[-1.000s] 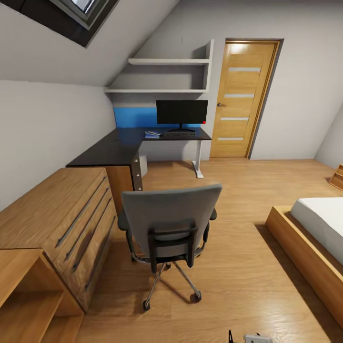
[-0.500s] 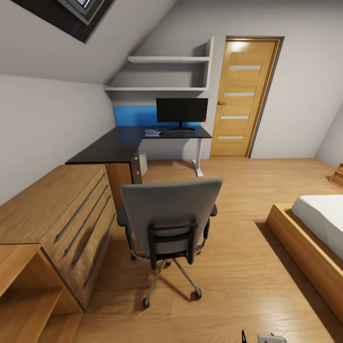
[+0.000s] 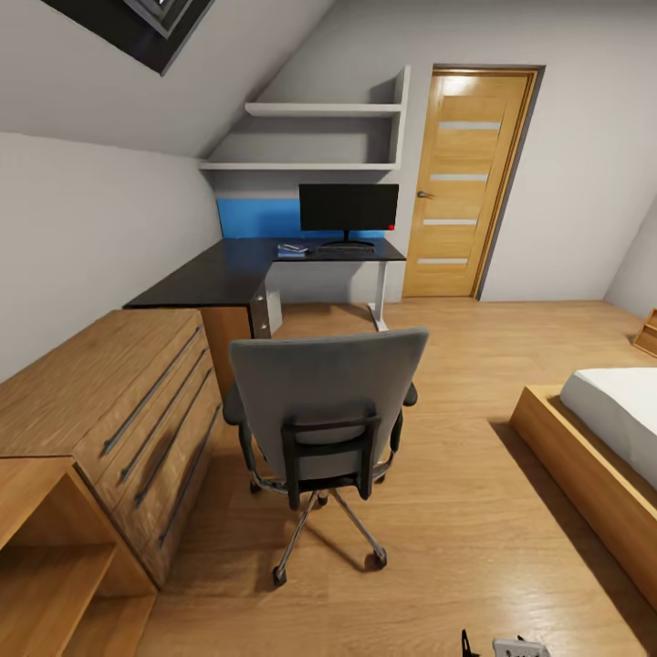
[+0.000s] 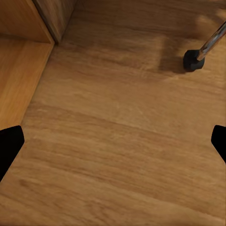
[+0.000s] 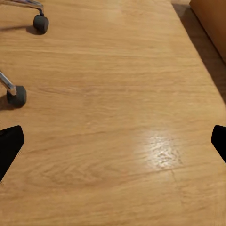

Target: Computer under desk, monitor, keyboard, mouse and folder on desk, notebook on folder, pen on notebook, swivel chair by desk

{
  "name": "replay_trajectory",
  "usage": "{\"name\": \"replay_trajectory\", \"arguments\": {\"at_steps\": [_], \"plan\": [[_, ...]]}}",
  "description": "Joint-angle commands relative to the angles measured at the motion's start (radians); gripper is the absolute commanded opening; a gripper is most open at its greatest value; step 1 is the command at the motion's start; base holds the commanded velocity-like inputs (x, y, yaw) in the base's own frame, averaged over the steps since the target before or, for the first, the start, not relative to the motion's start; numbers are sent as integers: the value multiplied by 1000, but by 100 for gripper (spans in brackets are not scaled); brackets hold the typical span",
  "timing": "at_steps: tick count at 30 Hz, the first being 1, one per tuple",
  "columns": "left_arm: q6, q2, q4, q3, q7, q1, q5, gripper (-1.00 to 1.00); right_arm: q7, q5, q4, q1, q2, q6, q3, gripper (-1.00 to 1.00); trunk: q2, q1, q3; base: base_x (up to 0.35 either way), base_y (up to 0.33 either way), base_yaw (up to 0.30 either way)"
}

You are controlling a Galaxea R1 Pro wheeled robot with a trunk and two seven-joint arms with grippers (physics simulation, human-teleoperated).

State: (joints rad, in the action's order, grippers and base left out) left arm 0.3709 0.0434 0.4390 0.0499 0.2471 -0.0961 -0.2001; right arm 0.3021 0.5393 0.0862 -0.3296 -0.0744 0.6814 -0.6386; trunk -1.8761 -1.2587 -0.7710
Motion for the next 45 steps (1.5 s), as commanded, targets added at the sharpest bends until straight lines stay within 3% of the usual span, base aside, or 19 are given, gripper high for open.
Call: {"name": "replay_trajectory", "arguments": {"at_steps": [1, 3, 4, 6, 7, 9, 13, 15, 17, 21, 29, 34, 40, 45], "plan": [[2, 0, -1, 6, 4, -1, -8, 100, 8, 2, 3, 0, 4, 9, -10, 100, -8, -4, -4, 0, 0, 0], [-3, 2, -2, 7, 5, -1, -9, 100, 9, 2, 4, 0, 10, 12, -11, 100, -22, -11, -10, 0, 0, 0], [-271, 27, 249, 10, 7, -18, -5, 100, 12, 0, 99, -5, 13, 40, -6, 100, -29, -15, -14, 0, 0, 0], [-359, 31, 307, 10, 7, -37, -5, 100, 14, 0, 128, -22, 14, 37, -5, 100, -43, -23, -20, 0, 0, 0], [-499, 78, 338, 11, 8, -169, -4, 100, 14, 0, 234, -93, 18, -94, -6, 100, -50, -27, -23, 0, 0, 0], [-553, 100, 314, 11, 8, -238, -4, 100, 12, 0, 306, -122, 20, -211, -6, 100, -64, -34, -29, 0, 0, 0], [-634, 131, 282, 13, 5, -319, -4, 100, 10, 1, 400, -156, 20, -362, -6, 100, -92, -50, -42, 0, 0, 0], [-651, 131, 277, 13, 1, -339, -3, 100, 7, 2, 423, -167, 23, -408, -6, 100, -106, -57, -48, 0, 0, 0], [-663, 131, 270, 16, -2, -354, -4, 100, -17, 1, 433, -178, 44, -449, -6, 100, -120, -65, -54, 0, 0, 0], [-663, 131, 242, 18, -5, -359, -2, 100, -68, -3, 397, -183, 62, -463, -6, 100, -148, -80, -67, 0, 0, 0], [-660, 131, 218, 28, -6, -361, 0, 100, -113, -6, 366, -186, 68, -461, -7, 100, -204, -111, -92, 0, 0, 0], [-617, 131, 216, 80, -4, -361, 0, 100, -108, -7, 368, -186, 71, -384, -11, 100, -239, -130, -108, 0, 0, 0], [-587, 131, 216, 94, -1, -361, -1, 100, -81, -7, 366, -186, 79, -337, -13, 100, -281, -153, -126, 0, 0, 77], [-582, 131, 216, 97, 3, -361, -2, 100, -6, -8, 368, -186, 87, -326, -14, 100, -316, -172, -142, 0, 0, 145]]}}
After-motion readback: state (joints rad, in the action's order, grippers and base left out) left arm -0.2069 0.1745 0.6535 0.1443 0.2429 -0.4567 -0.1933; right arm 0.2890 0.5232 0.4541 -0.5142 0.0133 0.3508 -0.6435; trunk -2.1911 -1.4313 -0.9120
